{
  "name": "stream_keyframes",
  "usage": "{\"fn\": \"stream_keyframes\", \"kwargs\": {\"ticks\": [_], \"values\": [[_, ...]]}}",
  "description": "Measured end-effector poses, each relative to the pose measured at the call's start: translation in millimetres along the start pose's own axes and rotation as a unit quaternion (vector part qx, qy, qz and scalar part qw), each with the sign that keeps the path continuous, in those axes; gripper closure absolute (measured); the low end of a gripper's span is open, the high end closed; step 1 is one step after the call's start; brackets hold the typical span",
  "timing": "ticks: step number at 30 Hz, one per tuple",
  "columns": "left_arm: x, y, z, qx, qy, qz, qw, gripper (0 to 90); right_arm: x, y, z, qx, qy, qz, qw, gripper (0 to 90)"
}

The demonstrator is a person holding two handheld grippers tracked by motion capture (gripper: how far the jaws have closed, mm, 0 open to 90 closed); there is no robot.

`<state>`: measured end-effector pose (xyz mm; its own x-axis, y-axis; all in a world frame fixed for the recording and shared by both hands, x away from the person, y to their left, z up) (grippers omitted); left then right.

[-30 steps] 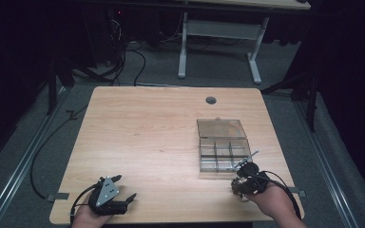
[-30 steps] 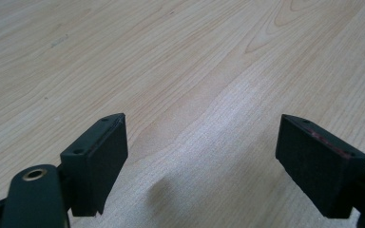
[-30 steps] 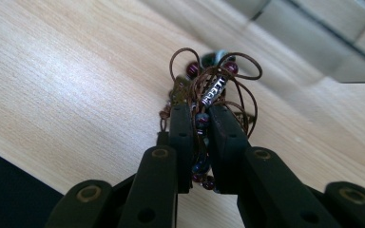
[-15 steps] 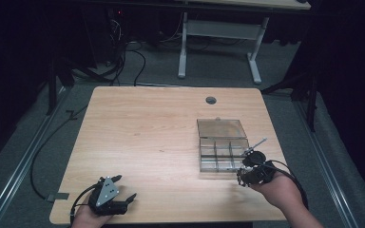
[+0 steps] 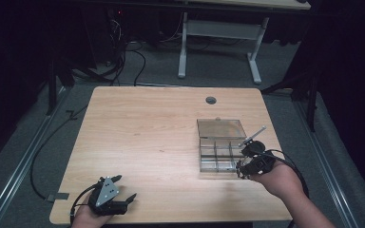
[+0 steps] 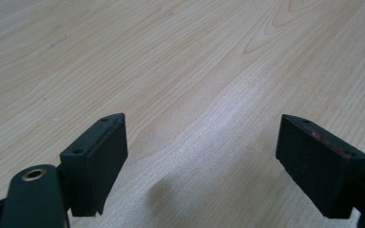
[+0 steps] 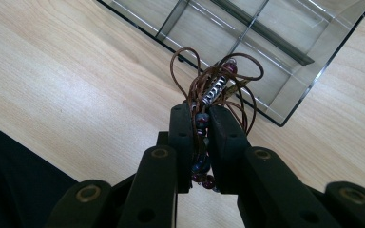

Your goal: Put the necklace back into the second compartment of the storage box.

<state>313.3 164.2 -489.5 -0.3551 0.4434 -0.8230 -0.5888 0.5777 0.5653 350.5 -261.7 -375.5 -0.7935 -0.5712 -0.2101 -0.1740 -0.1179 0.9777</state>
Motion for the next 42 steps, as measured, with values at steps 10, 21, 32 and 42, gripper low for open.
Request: {"fn": "stream_keyframes", "kwargs": {"ticks": [10,21,32,42], "values": [[0.0,0.2,0.0,0.001,0.001,-0.001,1.0,18.0,-14.2,-0.9,-6.4,0.004,0.002,0.004,1.0,81.3],[0.0,0.3,0.1,0.002,0.001,-0.002,1.0,18.0,-36.0,-3.4,-14.5,0.008,0.007,0.002,0.9999,81.2],[0.0,0.2,-0.2,0.003,-0.002,0.0,1.0,18.0,-56.1,-7.4,-23.4,0.008,0.005,0.007,0.9999,81.3],[0.0,0.1,-0.5,0.004,-0.003,0.0,1.0,18.0,-78.6,-30.2,-34.7,0.014,0.009,0.018,0.9997,81.3]]}}
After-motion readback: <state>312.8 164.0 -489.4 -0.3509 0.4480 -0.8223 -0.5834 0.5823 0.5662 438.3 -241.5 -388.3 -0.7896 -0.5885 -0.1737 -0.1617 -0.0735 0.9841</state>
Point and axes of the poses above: each handheld gripper's, and its own axes: y roughly backward along the jaws, x roughly out of its underside, z roughly to its left, the point moved 5 cm from there along -y, roughly forward along the jaws, and after that the axes turned 6 degrees about y, right-handed, at the moved point
